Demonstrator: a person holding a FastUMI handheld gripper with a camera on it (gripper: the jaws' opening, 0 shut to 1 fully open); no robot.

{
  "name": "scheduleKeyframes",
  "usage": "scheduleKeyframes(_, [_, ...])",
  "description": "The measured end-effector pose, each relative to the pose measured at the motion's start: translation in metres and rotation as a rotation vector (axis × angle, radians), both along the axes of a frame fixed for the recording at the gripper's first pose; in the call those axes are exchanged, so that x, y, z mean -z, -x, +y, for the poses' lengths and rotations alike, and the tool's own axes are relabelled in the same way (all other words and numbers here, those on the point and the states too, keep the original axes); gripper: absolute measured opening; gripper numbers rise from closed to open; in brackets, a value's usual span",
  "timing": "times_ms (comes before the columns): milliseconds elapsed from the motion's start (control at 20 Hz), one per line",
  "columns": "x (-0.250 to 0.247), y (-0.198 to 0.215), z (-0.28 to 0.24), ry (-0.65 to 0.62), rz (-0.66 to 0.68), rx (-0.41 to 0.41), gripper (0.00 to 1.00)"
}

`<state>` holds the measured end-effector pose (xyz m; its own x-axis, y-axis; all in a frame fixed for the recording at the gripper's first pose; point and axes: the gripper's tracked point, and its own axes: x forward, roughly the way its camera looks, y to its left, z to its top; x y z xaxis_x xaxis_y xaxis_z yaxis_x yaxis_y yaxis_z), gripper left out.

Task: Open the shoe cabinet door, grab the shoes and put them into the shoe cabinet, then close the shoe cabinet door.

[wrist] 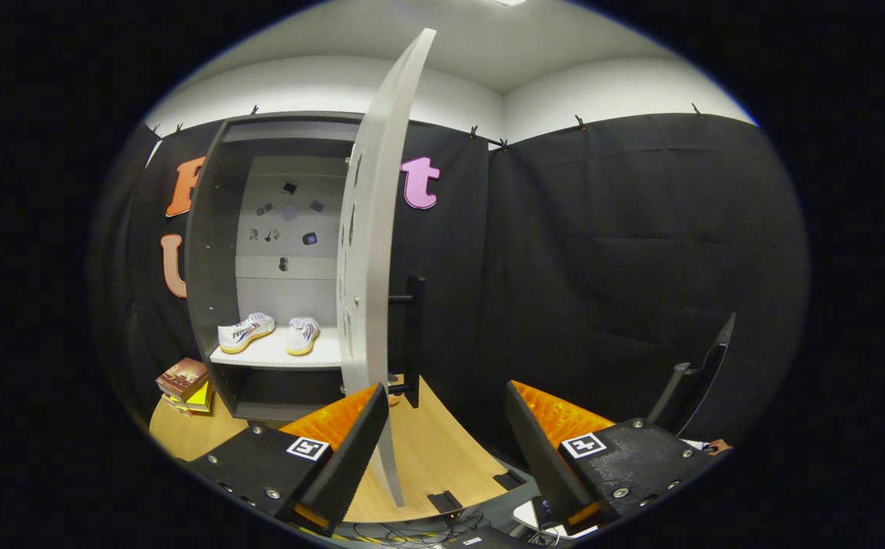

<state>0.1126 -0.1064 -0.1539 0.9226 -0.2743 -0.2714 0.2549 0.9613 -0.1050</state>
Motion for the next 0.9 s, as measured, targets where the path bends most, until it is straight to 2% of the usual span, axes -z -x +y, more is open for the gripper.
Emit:
scheduleKeyframes(250, [0.023, -0.015, -0.006, 0.004, 0.043, -0.004, 0.95])
scheduleKeyframes(600, [0.022, -0.015, 0.007, 0.021, 0.024, -0.035, 0.89])
scheduleKeyframes(900, [0.021, -0.009, 0.043, -0.032, 0.023, -0.115, 0.86])
